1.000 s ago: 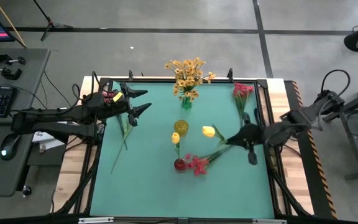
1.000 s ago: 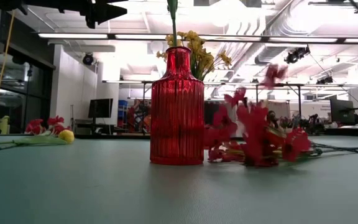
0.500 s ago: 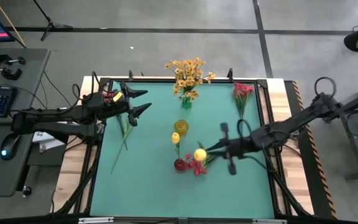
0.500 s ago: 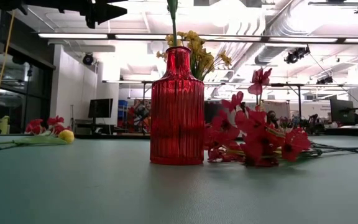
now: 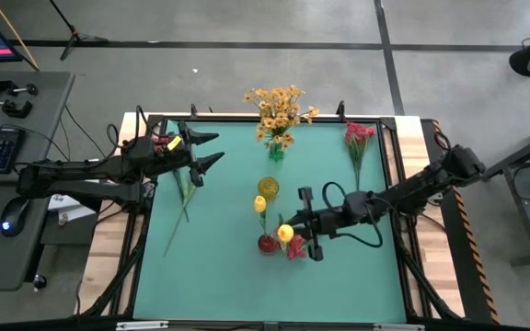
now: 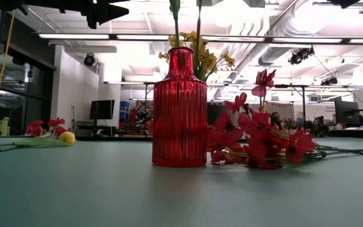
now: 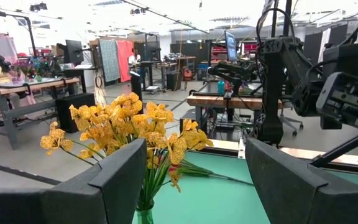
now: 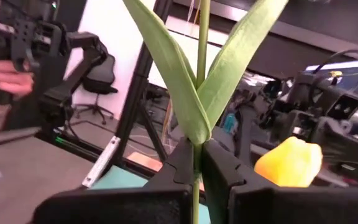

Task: Sort flowers into vase by color
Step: Put the bottom yellow flower into the red vase

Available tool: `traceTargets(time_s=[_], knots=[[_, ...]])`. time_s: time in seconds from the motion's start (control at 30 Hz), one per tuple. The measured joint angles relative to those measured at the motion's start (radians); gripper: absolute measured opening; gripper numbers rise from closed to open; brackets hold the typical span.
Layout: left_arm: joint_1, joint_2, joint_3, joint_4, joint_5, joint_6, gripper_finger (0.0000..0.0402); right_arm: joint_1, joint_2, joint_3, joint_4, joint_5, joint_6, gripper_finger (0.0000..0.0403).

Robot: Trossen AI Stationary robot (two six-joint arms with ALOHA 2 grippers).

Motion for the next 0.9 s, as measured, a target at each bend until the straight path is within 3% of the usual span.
traceTargets(time_s=[0.4, 0.67, 0.9], knots=[[0.0, 0.0, 0.0, 0.0, 0.0, 0.0, 0.0261, -0.003, 0.008, 0.017, 0.057, -0.04, 0.196, 0.0], [0.0, 0.0, 0.0, 0.0, 0.0, 0.0, 0.0261, -0.01, 0.095, 0.017, 0.182, -0.037, 0.226, 0.0], [0.0, 0.0, 0.0, 0.0, 0.0, 0.0, 0.0261, -0.033, 0.106, 0.017, 0.177, -0.031, 0.29, 0.0]])
